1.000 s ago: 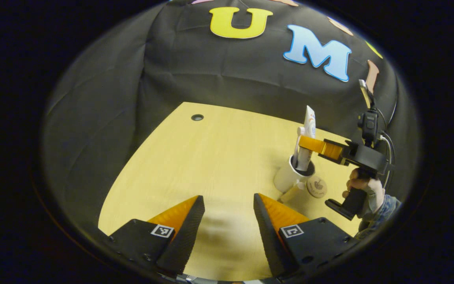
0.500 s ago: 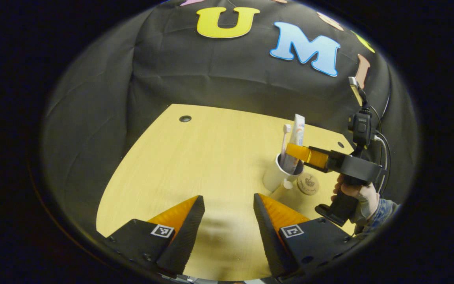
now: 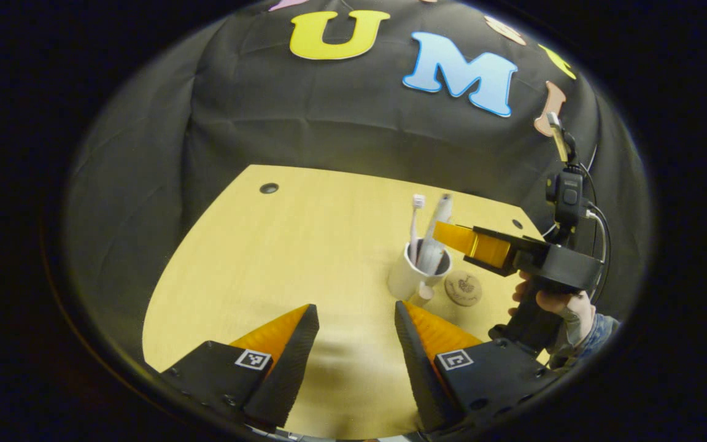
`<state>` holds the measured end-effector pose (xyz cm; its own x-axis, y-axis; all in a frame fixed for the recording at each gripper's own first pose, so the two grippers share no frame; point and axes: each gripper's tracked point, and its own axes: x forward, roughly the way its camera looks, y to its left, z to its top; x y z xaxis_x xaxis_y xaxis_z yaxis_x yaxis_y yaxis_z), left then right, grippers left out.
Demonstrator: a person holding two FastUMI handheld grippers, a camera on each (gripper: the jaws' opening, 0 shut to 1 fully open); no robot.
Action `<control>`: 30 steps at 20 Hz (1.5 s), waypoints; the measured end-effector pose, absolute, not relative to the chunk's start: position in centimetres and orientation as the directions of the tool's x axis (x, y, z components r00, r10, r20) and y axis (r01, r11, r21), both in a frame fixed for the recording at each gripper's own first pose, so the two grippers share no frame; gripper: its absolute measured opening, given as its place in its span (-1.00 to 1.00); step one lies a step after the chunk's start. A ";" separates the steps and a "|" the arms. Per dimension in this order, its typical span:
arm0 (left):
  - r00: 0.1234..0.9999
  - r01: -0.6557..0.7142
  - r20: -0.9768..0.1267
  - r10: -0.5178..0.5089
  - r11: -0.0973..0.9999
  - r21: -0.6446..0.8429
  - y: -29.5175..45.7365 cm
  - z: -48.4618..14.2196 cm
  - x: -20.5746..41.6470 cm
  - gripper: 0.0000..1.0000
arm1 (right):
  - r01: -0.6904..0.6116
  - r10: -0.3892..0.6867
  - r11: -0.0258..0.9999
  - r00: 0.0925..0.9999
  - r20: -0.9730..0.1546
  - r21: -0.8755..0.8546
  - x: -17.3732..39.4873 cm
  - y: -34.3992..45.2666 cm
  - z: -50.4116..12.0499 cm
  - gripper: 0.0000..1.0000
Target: Put the toothbrush and toothpaste on the desktop into the cup, then pick up the cup and place it on the coaster on the desktop.
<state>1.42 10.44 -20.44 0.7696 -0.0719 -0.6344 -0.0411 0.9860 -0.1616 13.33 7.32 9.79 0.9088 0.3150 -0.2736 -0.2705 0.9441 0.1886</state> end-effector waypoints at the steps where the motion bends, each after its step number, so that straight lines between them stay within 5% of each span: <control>1: 0.769 -0.030 -0.634 -0.079 0.987 -0.159 10.0 -20.4 1.7 0.67 | -0.269 0.317 0.941 0.911 -0.263 0.203 13.0 6.9 10.5 0.12; 6: 0.743 0.063 -0.651 -0.155 0.985 -0.162 6.7 -20.7 3.8 0.70 | -0.217 0.267 0.952 0.933 -0.242 0.216 11.7 2.0 12.1 0.12; 13: 0.589 0.150 -0.773 -0.237 0.971 -0.184 3.5 -24.6 6.3 0.72 | -0.036 0.112 0.971 0.942 -0.316 0.235 8.5 -7.9 8.4 0.12; 21: 0.448 0.167 -0.879 -0.164 0.981 -0.098 2.2 -29.2 8.9 0.79 | 0.138 -0.034 0.964 0.912 -0.408 0.228 2.5 -17.7 3.7 0.12; 23: 0.432 0.192 -0.889 -0.154 0.978 -0.076 1.8 -29.6 9.6 0.65 | 0.168 -0.049 0.953 0.905 -0.422 0.250 1.6 -18.5 2.9 0.12; 30: 0.321 0.224 -0.941 -0.108 0.974 -0.035 0.8 -33.1 11.0 0.70 | 0.200 -0.039 0.932 0.885 -0.465 0.302 0.0 -18.6 0.8 0.12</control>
